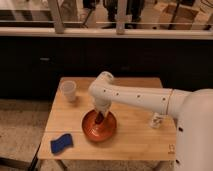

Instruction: Place the pepper in the ceramic bowl

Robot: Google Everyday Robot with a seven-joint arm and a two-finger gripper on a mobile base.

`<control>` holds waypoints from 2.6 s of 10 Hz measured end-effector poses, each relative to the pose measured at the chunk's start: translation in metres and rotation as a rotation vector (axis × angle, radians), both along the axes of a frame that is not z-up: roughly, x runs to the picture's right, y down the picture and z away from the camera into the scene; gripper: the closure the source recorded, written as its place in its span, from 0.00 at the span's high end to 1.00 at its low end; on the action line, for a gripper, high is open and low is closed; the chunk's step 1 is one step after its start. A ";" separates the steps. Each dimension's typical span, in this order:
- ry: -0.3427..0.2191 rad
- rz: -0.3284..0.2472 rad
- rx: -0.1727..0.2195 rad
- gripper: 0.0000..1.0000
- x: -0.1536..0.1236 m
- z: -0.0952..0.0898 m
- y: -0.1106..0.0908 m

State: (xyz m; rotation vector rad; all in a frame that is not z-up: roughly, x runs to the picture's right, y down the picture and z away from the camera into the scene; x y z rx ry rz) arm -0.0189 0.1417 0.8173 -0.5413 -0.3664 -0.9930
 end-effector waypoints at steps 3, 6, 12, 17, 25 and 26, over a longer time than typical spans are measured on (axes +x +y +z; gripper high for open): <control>-0.006 -0.005 -0.002 0.10 -0.003 -0.001 0.000; -0.004 -0.003 -0.003 0.17 -0.002 -0.001 0.001; -0.006 -0.004 -0.005 0.15 -0.003 -0.002 0.001; -0.008 -0.005 -0.006 0.20 -0.003 -0.003 0.002; -0.009 -0.002 -0.009 0.16 0.000 -0.004 0.002; -0.011 -0.003 -0.009 0.25 -0.001 -0.004 0.002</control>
